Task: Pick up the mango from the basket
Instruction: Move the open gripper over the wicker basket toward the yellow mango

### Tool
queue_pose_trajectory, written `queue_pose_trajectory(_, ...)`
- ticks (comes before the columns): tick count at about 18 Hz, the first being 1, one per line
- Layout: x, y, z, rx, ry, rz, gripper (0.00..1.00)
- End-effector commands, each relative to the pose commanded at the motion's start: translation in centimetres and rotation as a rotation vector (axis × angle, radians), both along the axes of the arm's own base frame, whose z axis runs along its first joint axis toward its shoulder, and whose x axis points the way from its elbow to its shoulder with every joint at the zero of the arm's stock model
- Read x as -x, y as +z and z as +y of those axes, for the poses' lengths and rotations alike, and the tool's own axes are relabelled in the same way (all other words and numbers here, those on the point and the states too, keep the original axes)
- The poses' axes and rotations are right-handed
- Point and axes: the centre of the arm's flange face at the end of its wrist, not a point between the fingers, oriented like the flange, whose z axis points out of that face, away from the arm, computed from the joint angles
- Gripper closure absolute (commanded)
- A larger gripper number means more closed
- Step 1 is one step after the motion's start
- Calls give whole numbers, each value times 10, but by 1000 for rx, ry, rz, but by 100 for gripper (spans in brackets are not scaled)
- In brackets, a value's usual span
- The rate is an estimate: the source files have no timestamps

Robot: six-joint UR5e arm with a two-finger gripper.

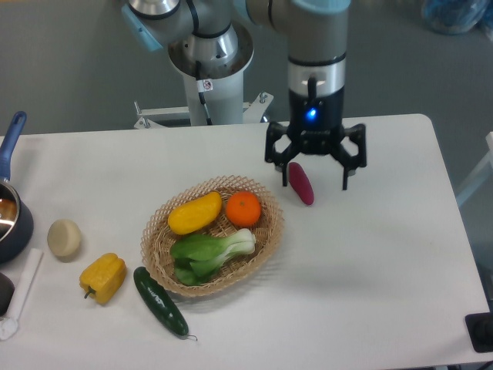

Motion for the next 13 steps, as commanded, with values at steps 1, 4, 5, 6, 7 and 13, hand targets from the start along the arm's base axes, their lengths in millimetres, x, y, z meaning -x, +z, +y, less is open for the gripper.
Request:
queue_pose_trajectory(1,-9,-6,5,7,-18,-10,0)
queue_pose_trajectory(4,-34,-32,15,41,-59,-51,0)
queue_pose_trajectory(5,-43,-41,18,59,-79,-60,0)
queue_pose_trajectory(6,-53,-50,22,93,-107,-52,0)
queue_pose_trajectory(7,-59,-57,26,133,-142,-33,0)
queue_pose_trajectory(13,-97,-94,56,223,-316,-31,0)
